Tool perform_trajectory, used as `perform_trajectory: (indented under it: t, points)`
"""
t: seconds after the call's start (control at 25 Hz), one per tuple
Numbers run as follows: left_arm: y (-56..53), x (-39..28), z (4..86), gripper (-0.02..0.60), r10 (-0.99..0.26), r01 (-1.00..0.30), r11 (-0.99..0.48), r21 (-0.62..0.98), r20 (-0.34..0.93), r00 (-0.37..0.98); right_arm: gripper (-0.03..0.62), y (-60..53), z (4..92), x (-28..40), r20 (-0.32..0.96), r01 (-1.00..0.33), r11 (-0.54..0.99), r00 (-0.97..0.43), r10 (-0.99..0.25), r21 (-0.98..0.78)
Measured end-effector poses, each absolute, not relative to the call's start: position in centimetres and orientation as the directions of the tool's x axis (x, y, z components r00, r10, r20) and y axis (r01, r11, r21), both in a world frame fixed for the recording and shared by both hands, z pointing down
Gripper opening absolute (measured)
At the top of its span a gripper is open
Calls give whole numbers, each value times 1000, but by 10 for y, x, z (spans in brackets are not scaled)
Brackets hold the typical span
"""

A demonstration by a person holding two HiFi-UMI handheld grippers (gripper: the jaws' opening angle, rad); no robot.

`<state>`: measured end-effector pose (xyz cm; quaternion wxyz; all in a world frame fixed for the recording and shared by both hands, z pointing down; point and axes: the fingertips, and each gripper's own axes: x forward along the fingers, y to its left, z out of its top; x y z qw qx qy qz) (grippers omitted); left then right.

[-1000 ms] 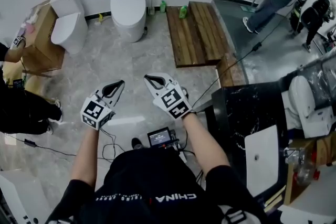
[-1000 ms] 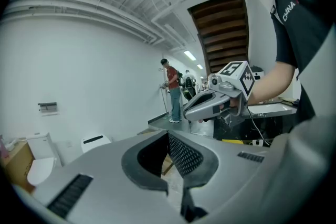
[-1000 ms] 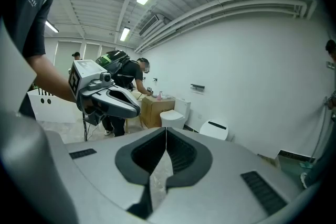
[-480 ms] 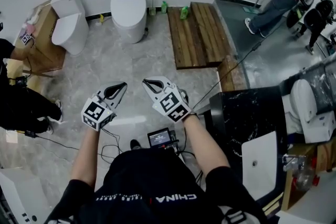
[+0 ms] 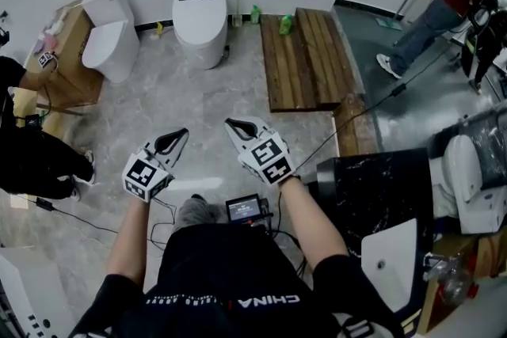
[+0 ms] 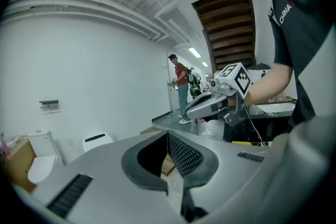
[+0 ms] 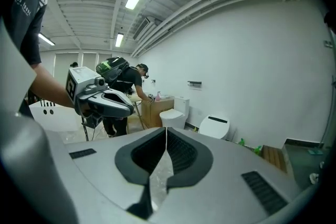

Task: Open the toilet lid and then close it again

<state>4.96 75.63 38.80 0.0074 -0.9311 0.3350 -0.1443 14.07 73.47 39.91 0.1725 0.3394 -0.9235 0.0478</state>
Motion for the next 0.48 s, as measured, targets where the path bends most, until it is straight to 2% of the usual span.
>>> perform_trajectory:
  t: [0.48]
  points:
    - [613, 14, 415, 11, -611, -609, -787, -94, 256, 749, 14, 593, 423, 114, 391, -711, 703, -643, -658, 15]
